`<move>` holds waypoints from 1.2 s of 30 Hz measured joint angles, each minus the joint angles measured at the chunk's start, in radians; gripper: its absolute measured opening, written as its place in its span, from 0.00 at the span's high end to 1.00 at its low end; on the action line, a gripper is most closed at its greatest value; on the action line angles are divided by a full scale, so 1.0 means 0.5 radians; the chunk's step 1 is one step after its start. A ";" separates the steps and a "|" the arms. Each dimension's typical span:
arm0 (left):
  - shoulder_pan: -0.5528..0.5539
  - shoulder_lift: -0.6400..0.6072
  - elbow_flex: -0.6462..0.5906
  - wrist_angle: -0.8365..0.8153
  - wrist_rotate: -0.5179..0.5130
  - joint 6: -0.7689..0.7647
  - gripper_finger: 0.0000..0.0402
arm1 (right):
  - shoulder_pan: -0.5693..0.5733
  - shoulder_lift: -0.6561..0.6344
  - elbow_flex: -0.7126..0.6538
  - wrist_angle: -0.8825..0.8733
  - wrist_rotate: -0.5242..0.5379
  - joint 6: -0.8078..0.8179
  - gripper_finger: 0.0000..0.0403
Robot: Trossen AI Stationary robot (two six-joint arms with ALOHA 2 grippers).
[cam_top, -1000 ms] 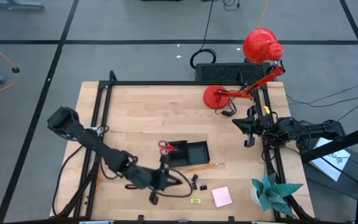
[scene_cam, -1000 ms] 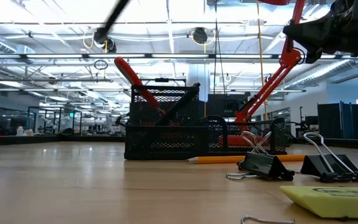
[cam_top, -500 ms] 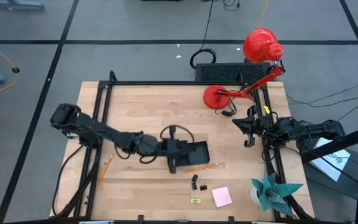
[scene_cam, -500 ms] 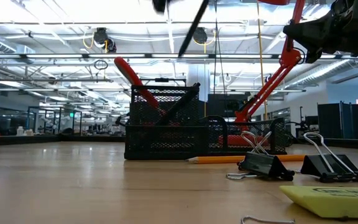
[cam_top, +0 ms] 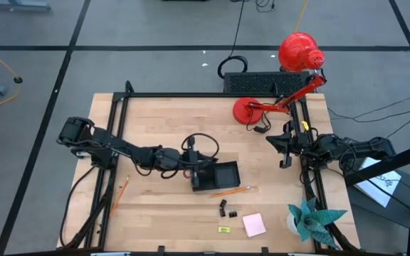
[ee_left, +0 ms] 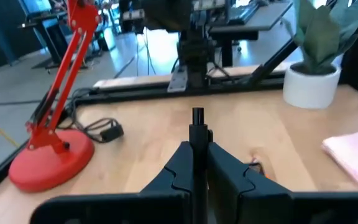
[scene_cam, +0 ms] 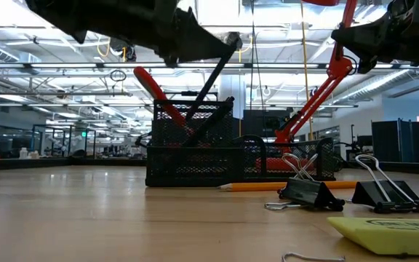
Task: Pick and place office supplies into organizer
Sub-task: Put the pen into the top left compartment of the desk organizer
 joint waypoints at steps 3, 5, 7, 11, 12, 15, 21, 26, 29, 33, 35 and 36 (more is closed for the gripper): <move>0.003 0.000 0.000 -0.050 0.012 -0.005 0.94 | -0.001 0.000 0.000 0.000 0.000 0.000 0.99; 0.002 0.000 0.000 -0.062 0.015 -0.005 0.94 | -0.001 0.000 0.000 0.000 0.000 0.002 0.99; 0.001 0.000 0.000 -0.062 0.040 -0.012 0.94 | -0.001 0.000 0.000 0.000 -0.001 0.005 0.99; 0.021 0.000 0.000 -0.088 0.063 -0.073 0.94 | 0.000 0.000 0.000 0.000 0.000 0.006 0.99; 0.030 0.000 0.000 -0.101 0.074 -0.091 0.94 | 0.000 0.000 0.000 0.000 0.000 0.004 0.99; 0.053 0.000 0.000 -0.111 0.116 -0.123 0.94 | -0.001 0.000 0.000 0.000 0.002 0.004 0.99; 0.077 0.019 0.000 -0.173 0.123 -0.145 0.94 | -0.001 0.000 0.000 0.000 0.003 0.002 0.99; 0.087 0.114 0.001 -0.177 0.171 -0.152 0.94 | -0.001 0.000 0.000 -0.001 0.008 0.001 0.99; 0.101 0.167 0.001 -0.165 0.188 -0.159 0.94 | -0.001 0.000 0.001 -0.001 0.008 0.001 0.99; 0.106 0.189 0.007 -0.134 0.205 -0.153 0.94 | -0.001 0.000 0.001 -0.001 0.008 0.000 0.99; 0.106 0.190 0.007 -0.137 0.205 -0.150 0.94 | 0.000 0.000 0.000 -0.001 0.008 -0.010 0.99; 0.106 0.190 0.007 -0.138 0.205 -0.150 0.94 | -0.001 0.000 0.001 -0.001 0.008 -0.015 0.99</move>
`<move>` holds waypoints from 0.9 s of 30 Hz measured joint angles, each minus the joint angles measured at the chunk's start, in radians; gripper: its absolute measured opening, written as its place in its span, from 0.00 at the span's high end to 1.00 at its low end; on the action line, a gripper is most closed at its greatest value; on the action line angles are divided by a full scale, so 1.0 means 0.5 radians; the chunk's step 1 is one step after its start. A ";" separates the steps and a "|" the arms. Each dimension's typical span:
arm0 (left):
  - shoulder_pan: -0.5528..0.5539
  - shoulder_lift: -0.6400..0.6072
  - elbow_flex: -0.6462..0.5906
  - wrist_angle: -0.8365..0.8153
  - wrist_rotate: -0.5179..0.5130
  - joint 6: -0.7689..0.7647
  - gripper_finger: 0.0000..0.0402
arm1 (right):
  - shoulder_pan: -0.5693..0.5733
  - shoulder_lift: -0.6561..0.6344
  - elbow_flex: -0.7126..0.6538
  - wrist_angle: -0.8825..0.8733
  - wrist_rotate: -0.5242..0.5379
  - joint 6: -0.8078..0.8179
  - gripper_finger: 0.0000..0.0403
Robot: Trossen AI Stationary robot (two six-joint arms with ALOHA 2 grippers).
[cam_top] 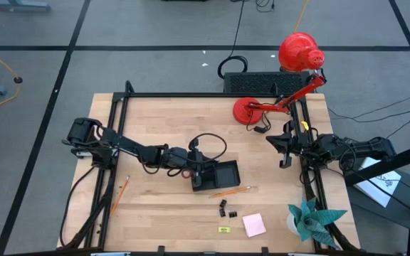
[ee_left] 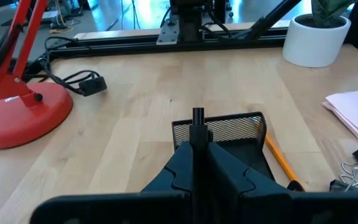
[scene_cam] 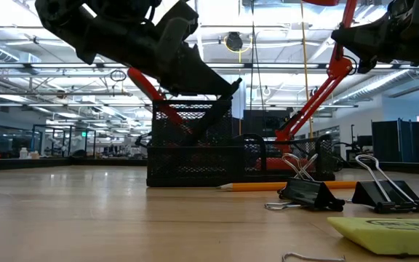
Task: Pick and place office supplies into organizer
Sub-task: Put the pen into the top left compartment of the desk organizer
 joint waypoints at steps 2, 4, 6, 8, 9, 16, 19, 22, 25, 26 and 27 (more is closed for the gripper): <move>0.000 0.000 0.000 0.000 0.001 0.001 0.94 | 0.000 0.000 -0.001 0.000 0.000 -0.012 0.99; 0.000 0.002 -0.001 -0.002 0.001 -0.002 0.94 | 0.000 0.000 -0.001 0.000 0.000 -0.014 0.99; 0.000 0.002 -0.001 -0.007 0.003 -0.007 0.93 | 0.000 0.000 0.000 0.000 0.000 -0.014 0.99; 0.000 0.002 -0.002 -0.009 0.012 -0.011 0.93 | 0.000 0.000 0.000 0.000 0.000 -0.014 0.99; 0.000 0.002 -0.002 -0.009 0.036 -0.011 0.92 | 0.000 0.000 0.000 0.000 0.000 -0.014 0.99; 0.000 0.008 -0.005 0.005 0.114 -0.024 0.78 | 0.000 0.000 0.000 0.000 0.000 -0.014 0.99; 0.000 0.008 -0.004 0.010 0.129 -0.006 0.74 | 0.000 0.000 0.000 0.000 0.000 -0.014 0.99; 0.000 0.009 0.011 0.017 0.157 -0.002 0.72 | 0.001 0.000 0.000 0.000 0.000 -0.014 0.99; -0.001 0.010 0.052 0.021 0.158 0.044 0.70 | 0.000 0.000 0.000 -0.001 0.000 -0.014 0.99; -0.007 0.010 0.069 0.020 0.159 0.070 0.70 | 0.000 0.000 0.000 0.000 0.000 -0.015 0.99; -0.014 0.010 0.086 0.020 0.159 0.103 0.69 | 0.000 0.000 -0.001 0.000 -0.001 -0.015 0.99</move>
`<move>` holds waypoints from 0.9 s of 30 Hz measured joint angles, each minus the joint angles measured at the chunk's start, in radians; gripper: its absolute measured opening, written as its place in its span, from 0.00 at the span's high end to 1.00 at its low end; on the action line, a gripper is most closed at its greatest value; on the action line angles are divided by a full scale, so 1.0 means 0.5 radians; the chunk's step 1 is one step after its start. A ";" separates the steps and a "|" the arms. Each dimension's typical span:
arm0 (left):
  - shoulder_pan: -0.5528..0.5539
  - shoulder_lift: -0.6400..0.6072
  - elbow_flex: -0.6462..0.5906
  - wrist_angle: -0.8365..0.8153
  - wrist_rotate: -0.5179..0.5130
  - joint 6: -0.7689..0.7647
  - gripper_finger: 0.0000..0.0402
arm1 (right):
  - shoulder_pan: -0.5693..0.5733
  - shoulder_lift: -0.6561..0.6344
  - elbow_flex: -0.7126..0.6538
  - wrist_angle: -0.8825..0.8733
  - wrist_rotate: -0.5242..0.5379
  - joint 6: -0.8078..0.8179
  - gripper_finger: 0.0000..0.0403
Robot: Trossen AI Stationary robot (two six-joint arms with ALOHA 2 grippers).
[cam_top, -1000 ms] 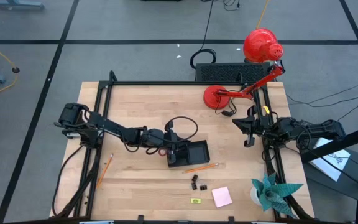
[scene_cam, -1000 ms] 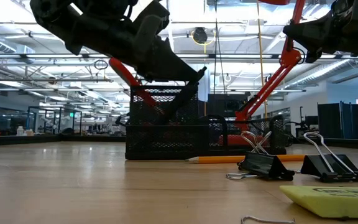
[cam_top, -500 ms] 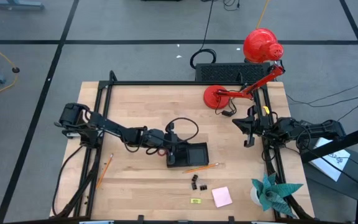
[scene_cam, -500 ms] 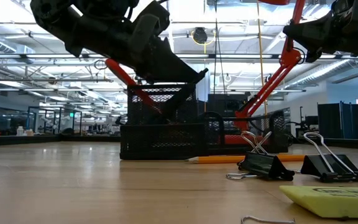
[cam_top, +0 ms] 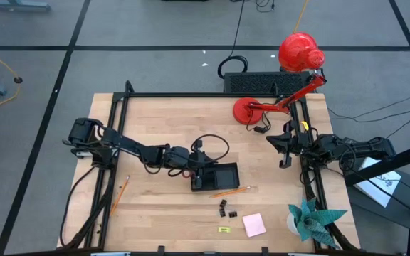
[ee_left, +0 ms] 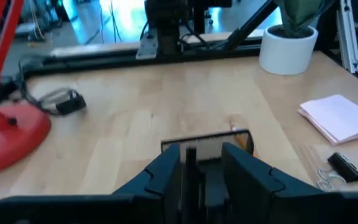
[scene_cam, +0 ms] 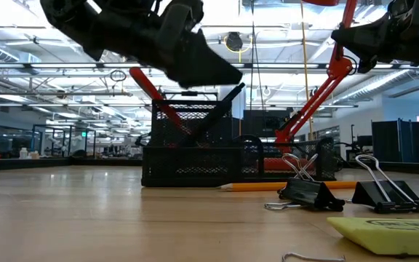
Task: Pick and place office supplies into organizer
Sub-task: Put the pen into the top left compartment of the desk organizer
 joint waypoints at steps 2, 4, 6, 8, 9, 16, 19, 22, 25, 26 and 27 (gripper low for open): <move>-0.014 0.000 0.036 0.001 0.000 0.082 0.67 | 0.000 0.000 0.000 0.000 0.000 0.000 0.99; -0.034 0.000 0.073 -0.001 0.000 0.151 0.65 | 0.000 0.000 0.000 0.000 0.000 0.000 0.99; -0.062 -0.031 0.109 -0.038 -0.007 0.189 0.63 | 0.000 0.000 0.000 0.000 0.000 0.000 0.99; -0.098 -0.089 0.174 -0.156 -0.064 0.190 0.62 | 0.000 -0.001 0.001 0.000 0.000 0.000 0.99; -0.124 -0.129 0.218 -0.252 -0.120 0.168 0.61 | 0.000 -0.001 0.000 -0.001 -0.001 0.000 0.99; -0.433 -0.180 0.457 -1.245 -0.300 -0.152 0.70 | 0.000 0.009 0.000 -0.003 0.000 -0.003 0.99; -0.637 -0.109 0.410 -1.209 -0.310 -0.252 0.81 | 0.000 0.014 0.001 -0.002 -0.001 -0.004 0.99; -0.785 0.010 0.358 -1.061 -0.378 -0.325 0.94 | 0.000 0.014 0.000 -0.001 -0.001 0.006 0.99; -0.847 0.134 0.331 -0.991 -0.567 -0.388 0.98 | 0.000 0.019 0.001 -0.002 -0.002 0.044 0.99; -0.855 0.177 0.335 -0.951 -0.608 -0.406 0.97 | 0.000 0.021 0.001 0.000 -0.006 0.053 0.99; -0.855 0.205 0.336 -0.937 -0.636 -0.425 0.97 | 0.000 0.025 0.001 0.005 -0.006 0.059 0.99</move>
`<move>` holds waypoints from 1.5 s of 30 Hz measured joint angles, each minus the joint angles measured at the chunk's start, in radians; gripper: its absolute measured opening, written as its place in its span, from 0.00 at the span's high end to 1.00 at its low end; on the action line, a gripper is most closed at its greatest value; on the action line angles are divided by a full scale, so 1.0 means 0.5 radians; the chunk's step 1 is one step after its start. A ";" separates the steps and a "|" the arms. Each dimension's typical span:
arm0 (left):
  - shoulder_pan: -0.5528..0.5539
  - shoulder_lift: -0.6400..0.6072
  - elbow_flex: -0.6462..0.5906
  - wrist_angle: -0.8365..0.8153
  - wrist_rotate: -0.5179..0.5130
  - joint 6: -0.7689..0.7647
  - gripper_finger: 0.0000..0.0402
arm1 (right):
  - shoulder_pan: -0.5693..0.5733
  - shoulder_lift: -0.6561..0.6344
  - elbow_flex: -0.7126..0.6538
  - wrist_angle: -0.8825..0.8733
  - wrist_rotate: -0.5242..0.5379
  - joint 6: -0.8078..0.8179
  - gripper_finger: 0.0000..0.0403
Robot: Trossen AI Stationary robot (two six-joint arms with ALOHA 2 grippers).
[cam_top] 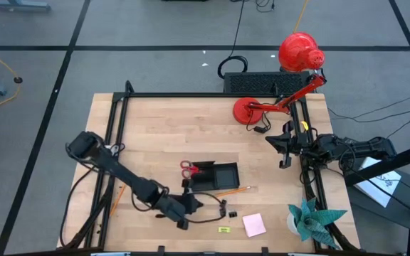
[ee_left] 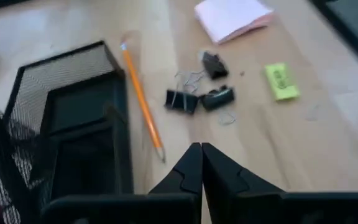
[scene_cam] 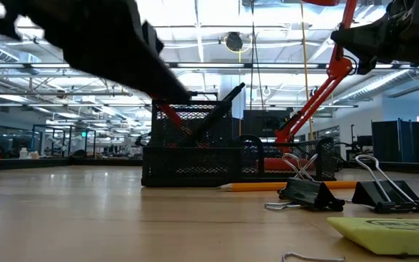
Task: Pick and place office supplies into organizer
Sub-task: Put the pen into the top left compartment of the desk organizer, then put the left pencil into the top left compartment of the desk organizer
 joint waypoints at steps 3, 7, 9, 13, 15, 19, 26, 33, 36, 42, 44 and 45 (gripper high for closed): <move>0.005 0.108 0.000 0.007 -0.052 -0.068 0.99 | 0.001 0.008 -0.001 -0.007 -0.001 0.001 0.99; 0.039 0.201 -0.001 0.000 -0.061 -0.144 0.98 | 0.000 0.012 0.000 -0.005 -0.001 -0.002 0.99; 0.059 0.222 0.001 -0.032 -0.068 -0.176 0.98 | 0.001 0.012 0.000 -0.004 0.001 -0.004 0.99; 0.116 0.244 0.000 -0.096 -0.069 -0.204 0.99 | 0.000 0.012 0.000 -0.005 0.002 -0.019 0.99; 0.151 0.241 0.000 -0.111 -0.070 -0.204 0.98 | 0.000 0.012 0.000 -0.005 0.002 -0.020 0.99; 0.201 0.241 0.000 -0.112 -0.031 -0.201 0.99 | 0.001 0.012 0.000 -0.006 0.001 -0.020 0.99; 0.134 0.125 0.026 -0.298 0.211 -0.238 0.96 | 0.000 0.012 0.000 -0.012 0.002 -0.020 0.99; -0.078 -0.168 0.360 -1.640 0.256 -1.130 0.98 | 0.000 0.012 0.000 -0.020 0.004 -0.020 0.99; -0.177 -0.223 0.479 -2.181 0.277 -1.540 0.99 | 0.000 0.012 -0.001 -0.020 0.005 -0.009 0.99; -0.290 -0.260 0.504 -2.703 0.472 -2.355 0.97 | 0.000 0.016 0.000 -0.017 0.000 -0.007 0.99; -0.317 -0.258 0.504 -2.833 0.508 -2.540 0.93 | 0.000 0.020 0.000 -0.010 0.001 -0.007 0.99; -0.321 -0.260 0.504 -2.885 0.522 -2.588 0.91 | 0.001 0.021 -0.001 -0.013 0.002 -0.006 0.99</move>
